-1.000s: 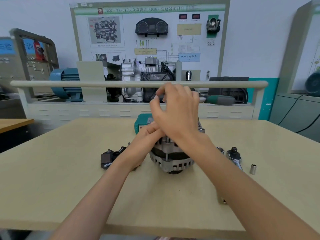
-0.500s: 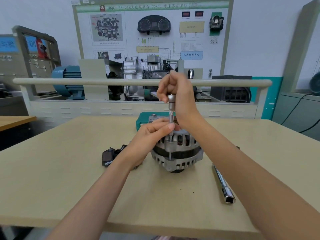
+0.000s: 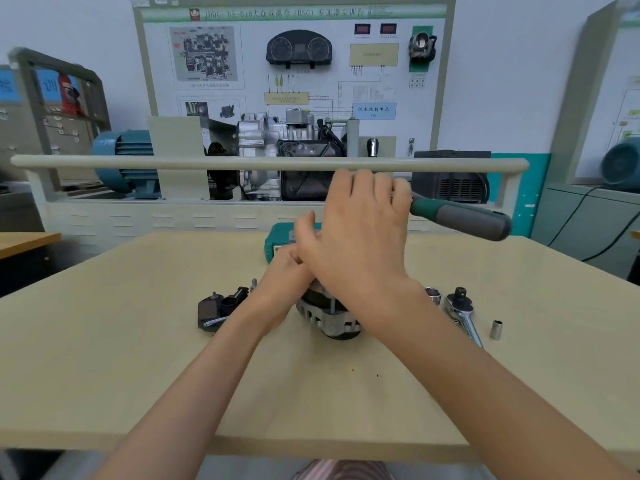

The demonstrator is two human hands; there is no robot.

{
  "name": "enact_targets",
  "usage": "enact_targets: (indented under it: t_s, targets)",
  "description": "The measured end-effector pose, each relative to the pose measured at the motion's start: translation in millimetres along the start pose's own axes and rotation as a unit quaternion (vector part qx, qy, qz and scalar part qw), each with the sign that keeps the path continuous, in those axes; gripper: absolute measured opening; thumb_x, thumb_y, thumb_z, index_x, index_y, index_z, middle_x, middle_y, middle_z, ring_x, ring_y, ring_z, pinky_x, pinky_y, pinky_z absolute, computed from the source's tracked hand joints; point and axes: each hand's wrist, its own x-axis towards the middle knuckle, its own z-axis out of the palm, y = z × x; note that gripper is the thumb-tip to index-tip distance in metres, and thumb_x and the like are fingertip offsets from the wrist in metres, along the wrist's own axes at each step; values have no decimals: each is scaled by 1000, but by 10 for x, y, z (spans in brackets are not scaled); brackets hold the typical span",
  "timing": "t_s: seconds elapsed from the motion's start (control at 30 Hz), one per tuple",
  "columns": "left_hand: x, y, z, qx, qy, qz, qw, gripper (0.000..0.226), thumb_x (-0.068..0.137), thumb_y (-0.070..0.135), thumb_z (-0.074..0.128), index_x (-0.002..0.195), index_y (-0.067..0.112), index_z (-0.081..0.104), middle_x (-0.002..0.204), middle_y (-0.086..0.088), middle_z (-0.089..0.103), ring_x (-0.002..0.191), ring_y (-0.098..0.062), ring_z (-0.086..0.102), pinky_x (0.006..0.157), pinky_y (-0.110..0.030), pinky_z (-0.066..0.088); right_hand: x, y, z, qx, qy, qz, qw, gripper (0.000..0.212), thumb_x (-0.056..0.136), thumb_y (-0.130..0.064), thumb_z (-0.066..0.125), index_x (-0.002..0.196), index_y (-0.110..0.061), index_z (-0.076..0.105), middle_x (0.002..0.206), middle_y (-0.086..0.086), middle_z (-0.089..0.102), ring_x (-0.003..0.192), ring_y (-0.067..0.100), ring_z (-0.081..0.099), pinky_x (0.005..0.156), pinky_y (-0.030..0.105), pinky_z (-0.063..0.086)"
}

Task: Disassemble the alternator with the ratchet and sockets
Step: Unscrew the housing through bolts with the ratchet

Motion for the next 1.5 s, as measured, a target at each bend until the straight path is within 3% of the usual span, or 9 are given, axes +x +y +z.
enact_targets:
  t_s: [0.23,0.37,0.47,0.6,0.7,0.8,1.13,1.37,1.5]
  targets:
    - [9,28,-7,-12,-23,-31,999,24,90,31,53,87,37,75,102,6,72,106,-9,63,94,-26,47,258,77,217,306,12,47,951,35,87,-38,40,66,-15,56,61,-10,48,78,13,50,93,32,22]
    - [21,30,-44,-1,-50,-57,997,37,83,45,55,110,25,71,122,4,64,117,-13,57,107,-40,38,445,177,283,693,-150,100,698,45,90,-22,37,47,-9,45,52,-1,52,66,8,55,90,31,41]
    - [11,23,-63,-17,-40,-49,998,34,84,39,58,105,17,74,118,4,66,113,-11,60,100,-33,42,505,169,335,750,-217,95,617,45,93,-18,32,51,-11,43,53,3,58,80,13,63,92,28,41]
    - [16,4,-48,-9,-18,-31,999,27,84,38,61,98,21,76,116,-2,65,114,-15,59,100,-32,44,406,212,318,674,-141,32,724,40,92,-17,34,58,-8,52,63,-1,58,82,13,58,87,26,42]
    - [19,-12,-34,-6,-15,-36,999,14,85,32,64,88,29,78,105,5,71,107,-9,63,90,-22,49,254,240,188,326,-87,-22,941,22,91,-29,40,85,-13,53,81,-5,52,88,15,48,90,34,33]
    - [7,-17,-31,12,5,-21,1000,48,91,2,51,71,39,75,79,18,72,77,7,64,66,-9,46,-33,175,29,15,-35,-25,999,37,85,-37,44,113,-13,48,99,6,51,100,27,43,97,41,19]
    - [29,-12,-27,-22,-13,-46,999,33,95,19,47,85,35,74,92,19,73,95,6,64,80,-13,50,207,27,90,125,-24,-20,992,38,90,-46,38,89,-14,57,87,-2,55,93,17,46,94,34,16]
    - [82,-37,-127,-19,-63,-52,996,40,84,51,53,110,26,71,120,5,66,117,-14,58,104,-38,40,542,199,264,719,-189,93,662,58,97,-17,30,42,-10,46,44,0,49,61,10,55,85,30,43]
    - [67,-51,-110,-36,-46,-43,997,34,83,46,61,103,23,74,118,0,67,113,-15,61,90,-21,48,458,192,265,709,-154,76,684,45,92,-16,35,48,-11,47,52,-3,51,65,9,52,78,22,44]
